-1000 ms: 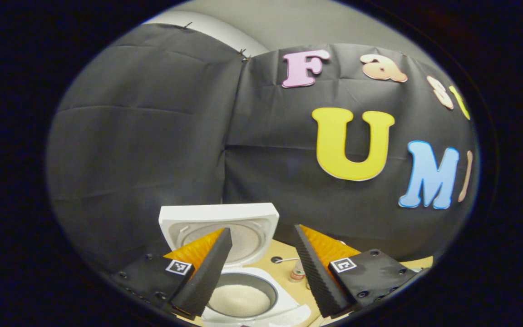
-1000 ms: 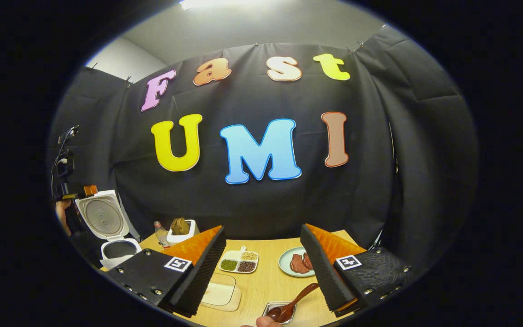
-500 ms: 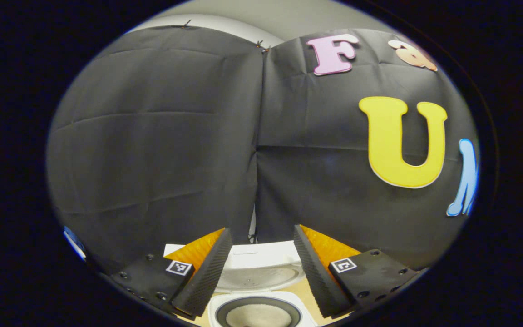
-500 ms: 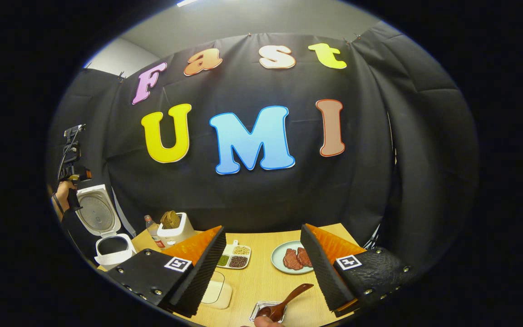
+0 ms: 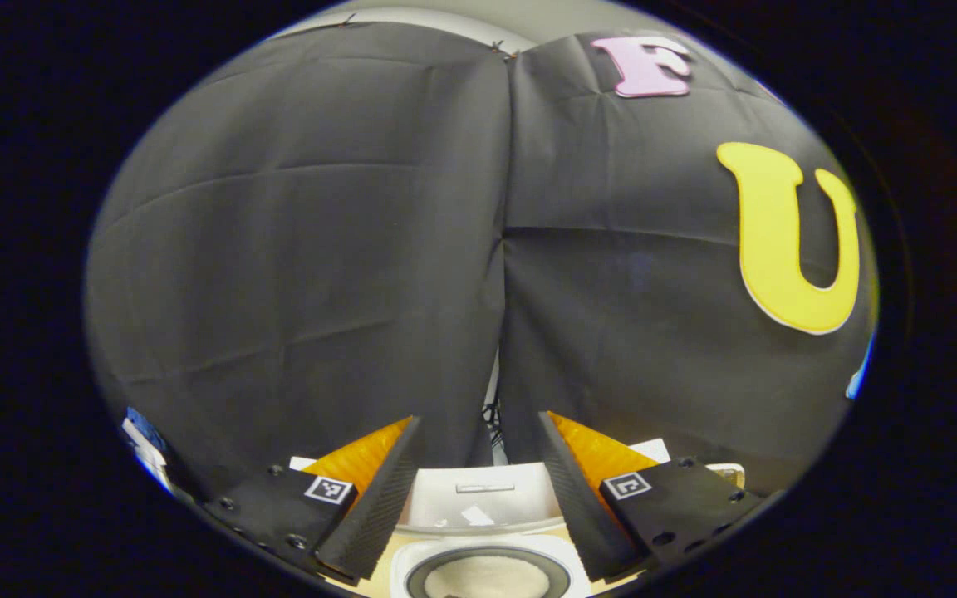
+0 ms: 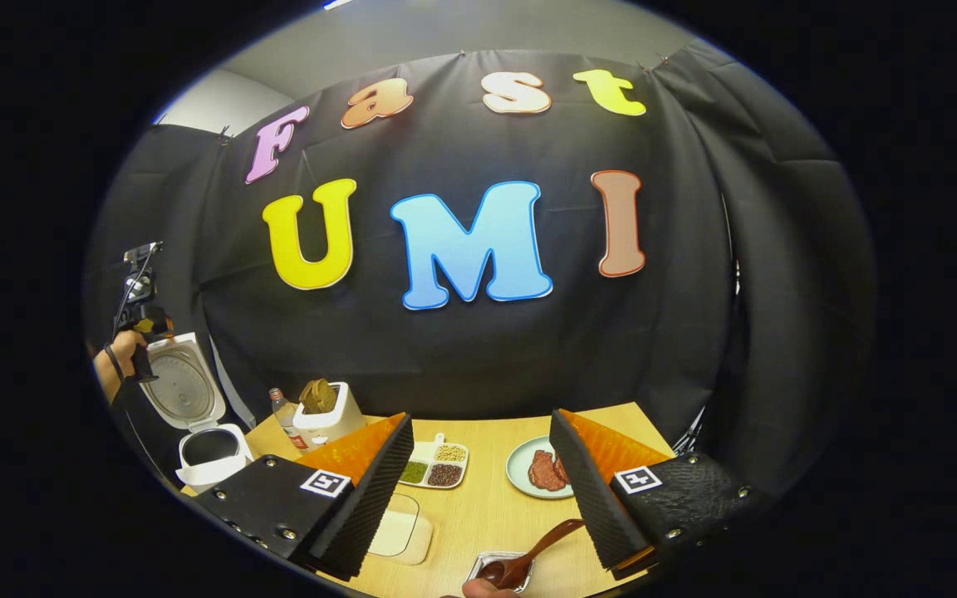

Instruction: Close the left gripper, press the button to open the rice cooker; take a wooden spoon from the chopstick holder with the right hand, scoop a spoonful of rice and pour it into the rice cooker, then put the wooden spoon back into the chopstick holder.

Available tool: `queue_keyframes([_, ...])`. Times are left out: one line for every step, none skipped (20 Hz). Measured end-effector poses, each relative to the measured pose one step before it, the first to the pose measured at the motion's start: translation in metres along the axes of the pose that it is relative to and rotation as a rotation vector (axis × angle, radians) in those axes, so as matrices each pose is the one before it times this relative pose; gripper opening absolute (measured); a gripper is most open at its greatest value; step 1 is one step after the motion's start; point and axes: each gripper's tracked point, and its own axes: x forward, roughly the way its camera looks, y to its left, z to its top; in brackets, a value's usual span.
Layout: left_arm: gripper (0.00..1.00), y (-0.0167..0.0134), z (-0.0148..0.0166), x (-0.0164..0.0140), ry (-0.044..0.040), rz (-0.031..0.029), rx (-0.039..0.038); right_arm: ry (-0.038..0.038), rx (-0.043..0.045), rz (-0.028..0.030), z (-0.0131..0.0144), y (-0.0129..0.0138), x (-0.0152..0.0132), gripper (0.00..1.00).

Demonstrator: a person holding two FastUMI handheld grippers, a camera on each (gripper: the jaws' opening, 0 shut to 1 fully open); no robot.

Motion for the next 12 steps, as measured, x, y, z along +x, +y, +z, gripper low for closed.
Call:
queue_keyframes([0.99,0.00001,-0.00052,-0.00110,0.01286,0.00515,-0.00961,-0.00170,-0.00282,0.00697,0.00019,0.00310,0.00015,0.99])
queue_keyframes([0.97,-0.00044,0.00141,-0.00063,-0.00134,0.00139,-0.01214,0.00200,-0.00240,0.00807,-0.00154,0.00351,-0.00075,1.00])
queue_keyframes([1.00,-0.00108,-0.00199,-0.00207,-0.00167,-0.00025,-0.00520,0.00115,-0.00194,0.00770,-0.00106,0.00323,-0.00107,1.00])
queue_keyframes([0.98,-0.00045,-0.00164,-0.00274,-0.00520,-0.00682,-0.00013,0.00036,-0.00176,0.00798,-0.00012,0.00271,-0.00096,1.00])
queue_keyframes([0.98,0.00078,-0.00153,-0.00404,-0.01021,-0.00460,0.00886,-0.00173,-0.00069,0.00767,0.00019,0.00272,-0.00091,1.00])
queue_keyframes([0.97,-0.00005,0.00069,-0.00088,-0.01247,-0.00484,0.00930,-0.00236,-0.00059,0.00761,-0.00075,0.00178,-0.00058,1.00])
queue_keyframes([0.98,-0.00074,0.00001,-0.00137,-0.00603,-0.00477,0.00170,0.00370,-0.00182,0.00656,-0.00149,0.00166,0.00010,1.00])
queue_keyframes([0.98,-0.00028,0.00070,-0.00041,-0.00403,-0.00521,-0.00359,0.00388,-0.00073,0.00542,-0.00182,0.00087,-0.00080,1.00])
queue_keyframes([0.97,-0.00097,-0.00074,-0.00112,-0.00067,-0.00366,-0.00385,0.00558,0.00053,0.00328,-0.00052,0.00106,-0.00018,1.00])
queue_keyframes([0.97,-0.00079,-0.00154,-0.00092,-0.00212,-0.00438,-0.00128,0.00199,0.00221,0.00520,0.00000,0.00141,-0.00016,1.00])
queue_keyframes([0.98,-0.00103,-0.00003,-0.00222,-0.00346,-0.00303,0.00104,-0.00065,0.00054,0.00558,0.00106,0.00194,-0.00073,1.00])
queue_keyframes([0.98,-0.00077,-0.00065,-0.00221,-0.00243,-0.00116,-0.00088,-0.00122,-0.00492,0.00480,0.00035,0.00069,-0.00148,1.00])
